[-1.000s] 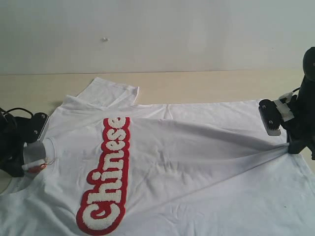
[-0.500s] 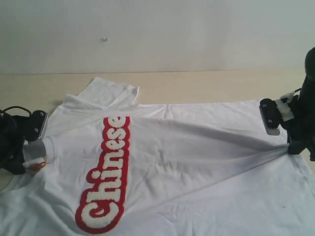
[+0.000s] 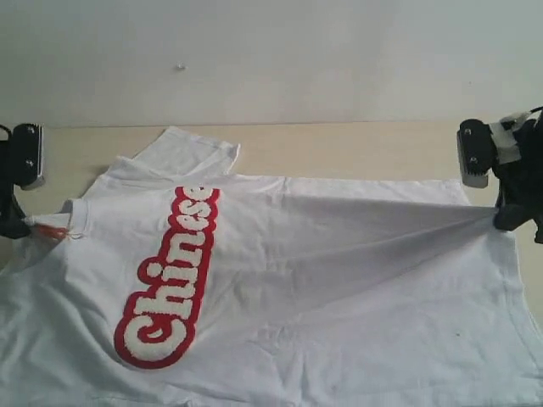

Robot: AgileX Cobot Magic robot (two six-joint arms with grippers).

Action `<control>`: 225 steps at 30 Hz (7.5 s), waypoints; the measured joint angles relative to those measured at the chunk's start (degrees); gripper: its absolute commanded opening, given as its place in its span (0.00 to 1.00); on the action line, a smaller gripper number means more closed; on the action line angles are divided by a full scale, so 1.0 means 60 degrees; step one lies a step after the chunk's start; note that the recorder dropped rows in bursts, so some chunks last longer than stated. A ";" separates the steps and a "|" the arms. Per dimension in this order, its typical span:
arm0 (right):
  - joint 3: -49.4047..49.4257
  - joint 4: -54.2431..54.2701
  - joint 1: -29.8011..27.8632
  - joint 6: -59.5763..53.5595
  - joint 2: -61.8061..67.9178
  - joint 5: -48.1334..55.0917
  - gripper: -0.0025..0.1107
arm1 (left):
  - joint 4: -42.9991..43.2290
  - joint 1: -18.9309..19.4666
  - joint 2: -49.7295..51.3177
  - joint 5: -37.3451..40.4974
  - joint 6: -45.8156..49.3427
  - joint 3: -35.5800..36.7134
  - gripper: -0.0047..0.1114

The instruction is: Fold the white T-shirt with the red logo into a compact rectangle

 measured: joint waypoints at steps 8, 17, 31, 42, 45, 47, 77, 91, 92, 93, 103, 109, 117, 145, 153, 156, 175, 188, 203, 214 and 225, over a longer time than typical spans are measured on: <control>0.0008 0.0662 0.0000 0.0937 -0.2528 0.0310 0.02 | -0.0538 0.0985 -0.2870 -0.0273 -0.2066 0.0000 0.04; 0.0008 0.0766 0.0000 0.2124 -0.4890 0.1227 0.02 | -0.0674 0.1335 -0.5119 0.0560 -0.3419 0.0015 0.04; 0.0008 0.1244 0.0000 0.4823 -0.7501 0.1418 0.02 | 0.0545 0.1335 -0.8325 0.0935 -0.7644 0.0037 0.04; 0.0228 0.1543 0.0589 0.6427 -0.8451 0.3109 0.02 | -0.0012 0.1335 -0.8750 0.3606 -1.0598 0.0037 0.04; 0.1030 0.1432 0.0790 0.6812 -0.8511 0.3170 0.02 | -0.0361 0.1335 -0.8415 0.4728 -1.0617 0.0037 0.04; 0.1422 0.1201 0.0808 0.6905 -0.8511 0.3235 0.02 | -0.0256 0.1200 -0.8326 0.4870 -1.0578 0.0037 0.04; -0.0760 0.1973 0.0808 0.8984 -0.9149 0.3252 0.02 | 0.1655 0.0485 -0.8976 0.5808 -1.0622 -0.2976 0.04; 0.0837 0.1261 0.0808 0.8750 -0.7082 0.3281 0.02 | 0.1562 0.0427 -0.7070 0.5810 -0.9487 -0.1555 0.04; 0.0898 0.1235 0.0808 0.8628 -0.6774 0.3281 0.02 | 0.1559 0.0427 -0.6787 0.5810 -0.9233 -0.1447 0.04; 0.0900 0.1201 0.0808 0.8457 -0.6374 0.3265 0.02 | 0.1559 0.0427 -0.6387 0.5810 -0.8975 -0.1355 0.04; 0.0286 -0.0215 0.0808 0.7418 -0.1817 0.2133 0.02 | 0.1559 0.0427 -0.2816 0.2852 -0.8049 -0.1267 0.04; -0.0437 -0.1361 0.0845 0.7348 -0.0279 -0.2121 0.02 | 0.2052 0.0383 -0.1229 -0.1251 -0.7970 -0.1267 0.04; -0.0503 -0.2021 0.0868 0.7283 0.0813 -0.7319 0.02 | 0.2553 0.0383 0.1004 -0.5045 -0.7288 -0.1267 0.04; -0.0941 -0.0582 0.0868 0.7149 -0.0404 -0.2907 0.02 | 0.0458 0.0595 -0.0817 -0.0742 -0.5803 -0.1267 0.04; -0.0941 0.1495 0.0851 0.6278 -0.1163 0.0451 0.02 | -0.1872 0.1231 -0.1746 0.2668 -0.5065 -0.1247 0.04; -0.0941 0.1844 0.0851 0.6161 -0.1696 0.0874 0.02 | -0.1911 0.1256 -0.2147 0.2975 -0.5482 -0.1247 0.04; -0.0941 0.2037 0.0851 0.7844 -0.5272 0.3231 0.02 | -0.1261 0.1269 -0.5448 0.5751 -0.9747 -0.2051 0.04; -0.2051 0.1956 0.0851 0.8639 -0.4687 0.3214 0.02 | -0.0157 0.1269 -0.5132 0.5751 -1.0821 -0.3031 0.04; -0.2155 0.0492 0.0851 1.0938 -0.6854 0.3273 0.02 | 0.2050 0.1269 -0.7363 0.5825 -1.2565 -0.2988 0.04; -0.0734 0.0381 0.0851 1.0677 -0.6538 0.3273 0.02 | 0.1751 0.1269 -0.7270 0.5834 -1.2198 -0.2407 0.04; -0.1648 0.0301 0.0851 1.0541 -0.6053 0.3279 0.02 | 0.1331 0.1269 -0.6636 0.5829 -1.1987 -0.3315 0.04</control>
